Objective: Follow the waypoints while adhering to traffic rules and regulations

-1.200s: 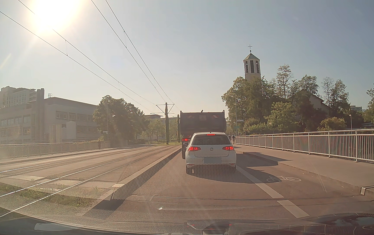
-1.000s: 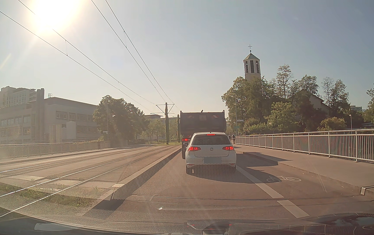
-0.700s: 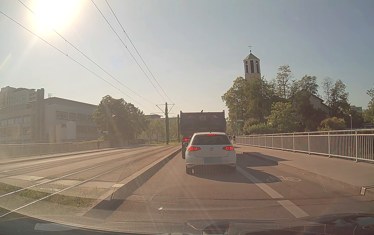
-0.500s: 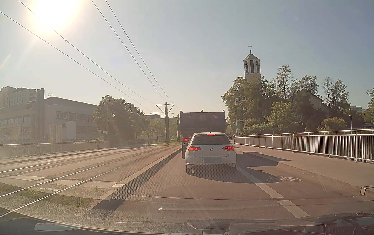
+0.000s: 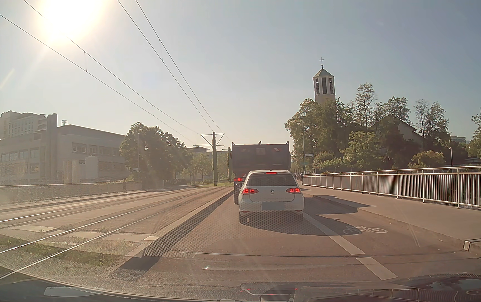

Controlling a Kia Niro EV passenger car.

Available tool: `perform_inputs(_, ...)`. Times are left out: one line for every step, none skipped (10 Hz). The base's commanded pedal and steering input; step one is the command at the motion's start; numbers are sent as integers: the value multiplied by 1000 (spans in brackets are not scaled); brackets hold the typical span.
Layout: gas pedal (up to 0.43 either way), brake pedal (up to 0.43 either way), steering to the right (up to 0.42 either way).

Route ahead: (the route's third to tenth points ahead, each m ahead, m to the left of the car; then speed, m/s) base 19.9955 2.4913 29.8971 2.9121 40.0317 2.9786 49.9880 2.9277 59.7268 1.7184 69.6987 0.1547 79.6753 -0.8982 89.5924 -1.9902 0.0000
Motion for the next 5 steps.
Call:
perform_inputs(0, 189, 1)
perform_inputs(0, 189, 1)
perform_inputs(0, 195, 2)
perform_inputs(0, 189, 2)
perform_inputs(0, 189, 1)
